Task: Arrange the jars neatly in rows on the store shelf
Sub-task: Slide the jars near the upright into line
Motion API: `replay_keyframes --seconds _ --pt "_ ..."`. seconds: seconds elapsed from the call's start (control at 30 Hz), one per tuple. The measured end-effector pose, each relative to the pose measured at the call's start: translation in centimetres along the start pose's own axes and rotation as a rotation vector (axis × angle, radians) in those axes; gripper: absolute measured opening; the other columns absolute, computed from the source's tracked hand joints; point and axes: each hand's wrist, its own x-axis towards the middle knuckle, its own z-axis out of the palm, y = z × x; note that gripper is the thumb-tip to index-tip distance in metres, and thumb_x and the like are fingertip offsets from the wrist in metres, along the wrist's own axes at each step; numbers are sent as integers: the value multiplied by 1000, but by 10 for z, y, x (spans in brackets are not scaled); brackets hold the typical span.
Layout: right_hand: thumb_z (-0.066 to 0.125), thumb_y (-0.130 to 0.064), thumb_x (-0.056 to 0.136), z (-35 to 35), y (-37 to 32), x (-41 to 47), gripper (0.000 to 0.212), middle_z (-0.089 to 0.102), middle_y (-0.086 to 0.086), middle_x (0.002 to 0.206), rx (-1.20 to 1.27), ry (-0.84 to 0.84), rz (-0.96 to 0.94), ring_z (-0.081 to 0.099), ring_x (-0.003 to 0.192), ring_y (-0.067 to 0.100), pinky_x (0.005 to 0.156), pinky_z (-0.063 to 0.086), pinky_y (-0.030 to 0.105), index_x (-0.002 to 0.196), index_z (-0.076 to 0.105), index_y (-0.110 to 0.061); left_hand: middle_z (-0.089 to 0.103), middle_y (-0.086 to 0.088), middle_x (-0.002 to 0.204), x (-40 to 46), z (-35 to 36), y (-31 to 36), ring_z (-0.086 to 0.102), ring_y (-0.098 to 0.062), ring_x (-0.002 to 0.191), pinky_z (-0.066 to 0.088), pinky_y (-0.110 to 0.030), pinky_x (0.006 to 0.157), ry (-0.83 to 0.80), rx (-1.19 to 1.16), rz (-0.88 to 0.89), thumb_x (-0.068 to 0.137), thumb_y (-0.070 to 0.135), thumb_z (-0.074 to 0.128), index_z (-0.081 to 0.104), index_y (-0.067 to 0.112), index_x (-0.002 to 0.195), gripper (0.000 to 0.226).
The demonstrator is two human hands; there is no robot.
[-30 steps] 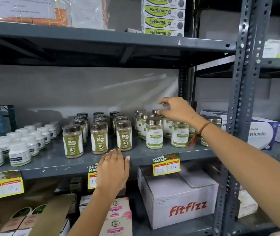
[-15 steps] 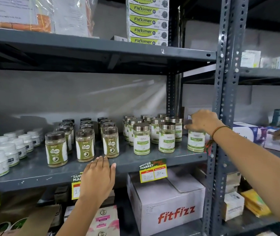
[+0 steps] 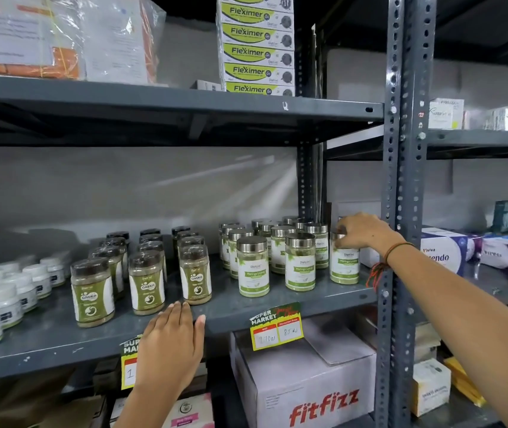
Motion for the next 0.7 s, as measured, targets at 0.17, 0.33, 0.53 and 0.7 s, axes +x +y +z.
replay_keyframes --seconds 0.17,0.33,0.53,0.7 --pt "68 -49 79 4 5 3 58 62 2 130 137 4 -53 57 117 25 96 43 34 132 57 -27 71 -17 112 0 0 0 66 -28 106 53 -42 92 3 3 -6 92 49 14 65 0 113 74" --pt "70 -47 80 11 7 2 57 62 1 130 202 45 -90 58 115 23 97 46 36 131 57 -26 69 -16 116 0 0 1 64 -27 109 52 -41 95 26 3 -4 90 49 18 64 1 115 71" --pt "67 -51 82 13 6 3 64 61 6 133 232 45 -109 58 117 27 98 47 40 138 52 -23 70 -17 114 -1 -1 1 65 -28 108 53 -42 93 15 7 -10 90 48 19 65 0 114 70" --pt "52 -68 83 11 -20 -4 72 61 10 131 364 285 -234 58 119 29 93 51 44 139 51 -23 70 -18 113 0 -1 1 65 -29 106 53 -43 93 11 6 -13 90 47 21 65 0 113 68"
